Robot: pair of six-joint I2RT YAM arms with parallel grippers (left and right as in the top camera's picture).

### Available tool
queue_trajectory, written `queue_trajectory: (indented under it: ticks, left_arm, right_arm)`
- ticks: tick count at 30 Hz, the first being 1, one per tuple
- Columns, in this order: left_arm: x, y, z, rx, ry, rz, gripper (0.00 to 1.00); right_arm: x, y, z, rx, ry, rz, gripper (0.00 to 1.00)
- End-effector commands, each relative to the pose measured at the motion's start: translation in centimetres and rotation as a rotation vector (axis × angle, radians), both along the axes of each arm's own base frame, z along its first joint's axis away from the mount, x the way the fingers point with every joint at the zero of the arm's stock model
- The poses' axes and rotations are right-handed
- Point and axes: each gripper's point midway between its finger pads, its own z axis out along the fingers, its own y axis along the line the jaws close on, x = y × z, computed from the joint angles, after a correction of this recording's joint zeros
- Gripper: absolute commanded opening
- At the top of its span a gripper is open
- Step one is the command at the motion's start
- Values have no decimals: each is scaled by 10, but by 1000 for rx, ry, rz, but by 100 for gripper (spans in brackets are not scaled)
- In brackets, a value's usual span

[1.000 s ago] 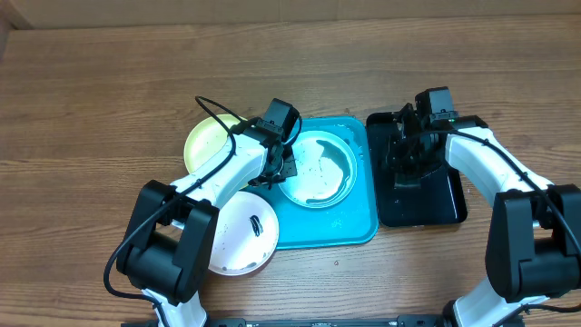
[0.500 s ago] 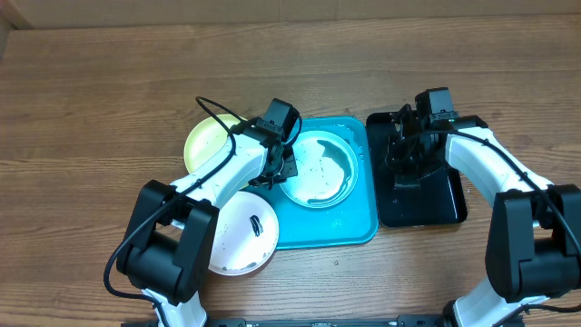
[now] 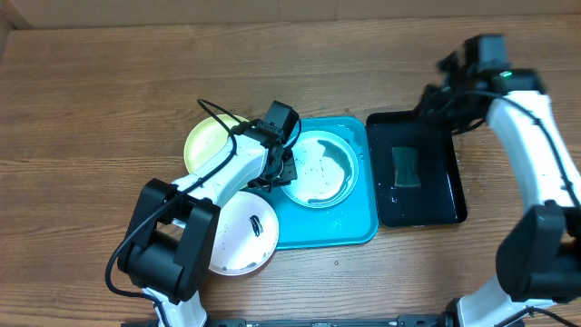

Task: Clean dirty plates on tray and stack at the side
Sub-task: 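Lift the plate with the left gripper and move it over the basin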

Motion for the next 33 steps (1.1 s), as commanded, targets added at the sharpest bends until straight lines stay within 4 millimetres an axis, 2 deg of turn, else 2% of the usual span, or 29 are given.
queue_trajectory:
  ticks: [1, 3, 6, 7, 8, 14, 16, 19, 20, 24, 28, 33]
  left_arm:
    - [-6, 0, -7, 4, 24, -10, 23]
    - [-7, -1, -7, 5, 25, -12, 23]
    - [-9, -3, -10, 4, 23, -18, 22]
    - [-10, -4, -11, 3, 21, -21, 22]
    - [-10, -5, -14, 1, 16, -25, 22]
    - [-9, -6, -14, -1, 10, -41, 5]
    - [-6, -3, -8, 11, 9, -83, 4]
    - [10, 13, 16, 57, 2, -71, 4]
    - [20, 17, 29, 53, -7, -59, 4]
    - [40, 23, 54, 41, -48, -44, 4]
    - [58, 22, 72, 25, -103, -48, 4]
    - [76, 7, 99, -3, -185, -75, 4]
  right_arm:
    - [2, -54, 9, -173, -17, -126, 23]
    - [-2, -81, 3, -237, 11, -213, 30]
    - [-6, -104, 0, -261, 29, -268, 40]
    - [-7, -108, 0, -254, 30, -276, 51]
    - [-7, -111, 0, -249, 31, -284, 100]
    - [-7, -114, 1, -250, 29, -290, 100]
    - [-7, -114, 1, -250, 29, -290, 100]
    - [-7, -114, 1, -250, 29, -290, 100]
    - [-7, -114, 1, -250, 29, -290, 100]
    - [-7, -114, 1, -250, 29, -290, 100]
    - [-7, -114, 1, -250, 29, -290, 100]
    - [-7, -114, 1, -250, 29, -290, 100]
